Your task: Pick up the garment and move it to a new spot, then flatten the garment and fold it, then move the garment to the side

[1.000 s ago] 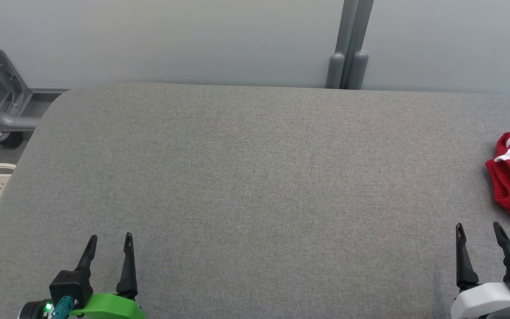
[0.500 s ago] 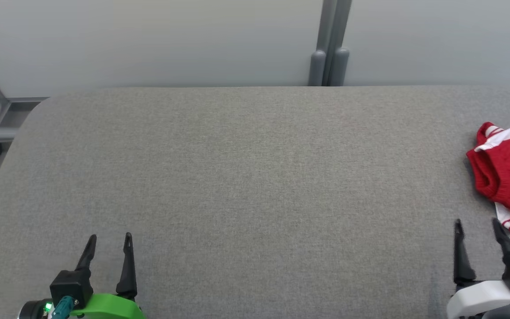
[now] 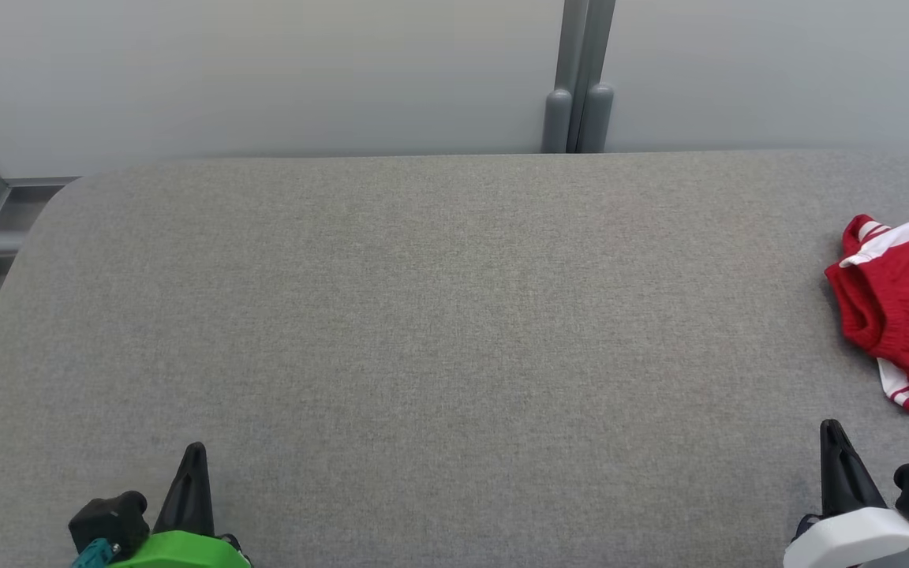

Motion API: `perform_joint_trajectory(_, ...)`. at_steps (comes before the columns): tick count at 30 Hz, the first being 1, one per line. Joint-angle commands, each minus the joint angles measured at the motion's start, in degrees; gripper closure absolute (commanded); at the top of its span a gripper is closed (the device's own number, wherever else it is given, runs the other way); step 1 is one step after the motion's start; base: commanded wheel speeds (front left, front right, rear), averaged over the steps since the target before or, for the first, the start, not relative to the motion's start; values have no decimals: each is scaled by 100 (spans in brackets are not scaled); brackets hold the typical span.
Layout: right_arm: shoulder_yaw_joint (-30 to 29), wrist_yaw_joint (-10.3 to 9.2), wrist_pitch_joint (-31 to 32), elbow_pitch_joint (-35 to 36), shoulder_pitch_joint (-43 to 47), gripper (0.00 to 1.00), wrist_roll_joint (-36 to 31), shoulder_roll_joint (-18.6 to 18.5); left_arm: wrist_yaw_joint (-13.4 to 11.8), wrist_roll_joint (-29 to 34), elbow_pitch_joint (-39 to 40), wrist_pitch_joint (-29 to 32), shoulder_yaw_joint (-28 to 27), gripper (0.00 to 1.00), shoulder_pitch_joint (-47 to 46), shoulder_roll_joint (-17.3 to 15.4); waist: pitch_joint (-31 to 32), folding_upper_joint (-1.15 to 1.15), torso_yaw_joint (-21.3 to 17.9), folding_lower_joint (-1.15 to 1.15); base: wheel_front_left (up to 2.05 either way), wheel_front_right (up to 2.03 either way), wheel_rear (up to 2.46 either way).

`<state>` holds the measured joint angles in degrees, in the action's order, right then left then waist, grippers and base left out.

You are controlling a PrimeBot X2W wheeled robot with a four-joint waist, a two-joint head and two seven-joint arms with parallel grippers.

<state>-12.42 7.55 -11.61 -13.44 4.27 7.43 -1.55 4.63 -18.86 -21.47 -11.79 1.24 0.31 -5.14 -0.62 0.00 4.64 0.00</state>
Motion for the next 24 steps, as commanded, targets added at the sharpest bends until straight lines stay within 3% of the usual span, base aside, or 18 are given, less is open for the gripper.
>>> perform_joint_trajectory(1,21,-1,46,95,-161,100,324,-52,35,-280,128,46,-58,100,-145,-19,1,0,-6,0,0,0,0)
perform_joint_trajectory(24,221,-3,548,122,-388,100,2788,-84,113,-2413,361,565,-252,100,-285,52,9,0,-98,0,0,0,0)
